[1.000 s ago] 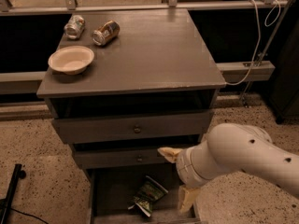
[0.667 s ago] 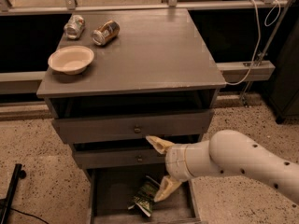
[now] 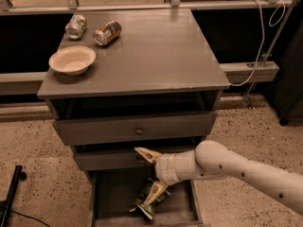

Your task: Pick green jalapeno chip bag from bottom drawer and place on counter

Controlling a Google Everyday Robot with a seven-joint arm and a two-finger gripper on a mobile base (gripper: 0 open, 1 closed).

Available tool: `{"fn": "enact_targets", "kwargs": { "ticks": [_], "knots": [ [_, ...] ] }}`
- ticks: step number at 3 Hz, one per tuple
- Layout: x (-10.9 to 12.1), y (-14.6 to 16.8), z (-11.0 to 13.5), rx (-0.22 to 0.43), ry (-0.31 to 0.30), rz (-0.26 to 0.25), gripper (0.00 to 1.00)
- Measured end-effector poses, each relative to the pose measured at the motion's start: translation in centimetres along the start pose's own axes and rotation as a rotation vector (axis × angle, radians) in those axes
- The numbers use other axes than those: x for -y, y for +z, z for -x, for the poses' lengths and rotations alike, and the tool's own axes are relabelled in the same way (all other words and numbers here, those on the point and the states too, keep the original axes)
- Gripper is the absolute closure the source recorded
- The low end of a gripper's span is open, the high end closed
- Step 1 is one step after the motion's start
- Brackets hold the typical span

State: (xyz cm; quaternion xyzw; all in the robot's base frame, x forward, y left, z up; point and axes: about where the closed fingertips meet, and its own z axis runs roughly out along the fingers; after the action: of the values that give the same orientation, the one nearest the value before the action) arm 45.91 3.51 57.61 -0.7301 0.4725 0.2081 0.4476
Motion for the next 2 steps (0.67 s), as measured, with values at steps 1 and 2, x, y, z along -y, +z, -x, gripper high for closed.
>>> {"fn": "enact_targets", "kwargs": {
  "ticks": [1, 2],
  "knots": [
    [-2.9, 2.3, -3.8, 0.04, 0.088, 0.049, 0.0],
    [-3.7, 2.6, -5.5, 0.079, 0.173, 0.057, 0.0]
  ]
}}
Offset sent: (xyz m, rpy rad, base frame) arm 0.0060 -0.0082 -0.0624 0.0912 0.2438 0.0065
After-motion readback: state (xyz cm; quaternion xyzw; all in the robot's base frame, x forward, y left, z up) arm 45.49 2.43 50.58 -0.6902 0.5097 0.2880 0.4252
